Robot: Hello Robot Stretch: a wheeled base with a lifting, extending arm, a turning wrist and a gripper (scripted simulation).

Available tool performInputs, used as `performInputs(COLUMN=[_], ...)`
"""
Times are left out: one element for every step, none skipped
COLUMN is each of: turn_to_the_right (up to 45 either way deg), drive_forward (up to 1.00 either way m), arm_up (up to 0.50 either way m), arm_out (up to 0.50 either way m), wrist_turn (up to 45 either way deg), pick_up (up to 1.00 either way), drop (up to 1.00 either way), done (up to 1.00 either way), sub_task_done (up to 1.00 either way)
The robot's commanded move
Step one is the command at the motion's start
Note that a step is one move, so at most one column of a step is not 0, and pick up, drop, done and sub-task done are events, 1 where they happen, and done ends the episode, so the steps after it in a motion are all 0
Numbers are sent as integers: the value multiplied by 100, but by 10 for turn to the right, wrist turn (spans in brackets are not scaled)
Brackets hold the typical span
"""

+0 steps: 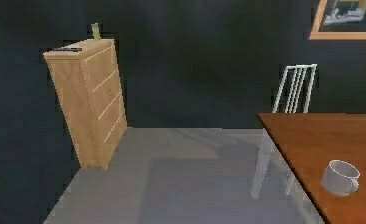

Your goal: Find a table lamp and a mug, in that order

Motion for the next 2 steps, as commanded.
performInputs(turn_to_the_right=[420,0], drive_forward=[0,0], arm_up=[0,0], arm_out=[0,0], wrist_turn=[0,0], pick_up=[0,0], drop=[0,0], done=[0,100], sub_task_done=[0,0])
